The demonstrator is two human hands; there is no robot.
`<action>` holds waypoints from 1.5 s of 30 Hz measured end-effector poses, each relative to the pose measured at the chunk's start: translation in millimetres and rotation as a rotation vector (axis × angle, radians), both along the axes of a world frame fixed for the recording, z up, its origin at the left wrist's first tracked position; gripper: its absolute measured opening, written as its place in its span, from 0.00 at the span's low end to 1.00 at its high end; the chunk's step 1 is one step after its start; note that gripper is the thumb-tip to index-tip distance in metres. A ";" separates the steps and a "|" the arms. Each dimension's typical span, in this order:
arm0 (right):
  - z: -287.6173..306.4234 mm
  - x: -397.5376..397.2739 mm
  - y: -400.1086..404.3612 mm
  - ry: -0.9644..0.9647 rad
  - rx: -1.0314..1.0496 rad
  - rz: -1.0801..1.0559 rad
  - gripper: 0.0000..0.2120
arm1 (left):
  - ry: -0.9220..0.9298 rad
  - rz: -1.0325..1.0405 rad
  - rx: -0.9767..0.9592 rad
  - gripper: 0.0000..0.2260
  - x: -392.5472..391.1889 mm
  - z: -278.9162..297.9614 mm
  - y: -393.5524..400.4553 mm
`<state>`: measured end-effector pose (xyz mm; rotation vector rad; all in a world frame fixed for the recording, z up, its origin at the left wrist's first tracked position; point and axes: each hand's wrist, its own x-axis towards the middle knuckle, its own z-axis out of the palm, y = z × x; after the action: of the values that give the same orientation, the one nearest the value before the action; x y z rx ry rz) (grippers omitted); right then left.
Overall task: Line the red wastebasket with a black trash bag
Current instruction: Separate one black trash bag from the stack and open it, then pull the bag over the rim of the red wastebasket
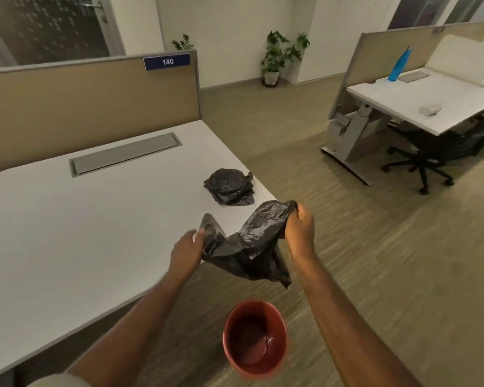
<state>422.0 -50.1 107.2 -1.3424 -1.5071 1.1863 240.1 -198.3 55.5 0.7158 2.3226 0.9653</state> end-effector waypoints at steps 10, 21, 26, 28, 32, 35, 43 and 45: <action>-10.2 13.4 -30.8 -0.478 0.199 0.150 0.12 | 0.407 -0.654 0.032 0.11 68.0 23.6 5.1; -35.7 72.1 -67.6 -0.600 0.011 -0.089 0.22 | -0.174 -0.410 0.165 0.10 63.0 -11.7 24.4; -78.5 47.2 -109.2 -0.062 -0.551 -0.219 0.37 | -0.292 -0.446 0.141 0.11 91.6 -34.2 42.7; -105.7 37.6 -113.0 0.194 -0.764 -0.220 0.20 | -0.310 -0.465 0.124 0.11 98.7 -46.2 45.6; -164.3 42.2 -97.0 0.291 -0.748 -0.414 0.11 | -0.274 -0.452 0.044 0.12 95.2 -82.1 50.6; -207.7 63.9 -73.5 0.004 -0.638 -0.427 0.12 | -0.206 -0.401 -0.025 0.10 83.0 -111.9 56.8; -285.5 117.9 -15.7 -0.428 -0.516 -0.171 0.15 | -0.031 -0.406 -0.146 0.12 67.2 -207.6 76.9; -309.5 124.3 -3.4 -0.532 -0.507 -0.109 0.17 | -0.012 -0.432 -0.177 0.10 65.6 -234.1 81.1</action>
<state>546.3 -53.5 -202.3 -2.1880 -1.5043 1.2506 305.7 -117.3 -178.6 1.0731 2.0837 0.5605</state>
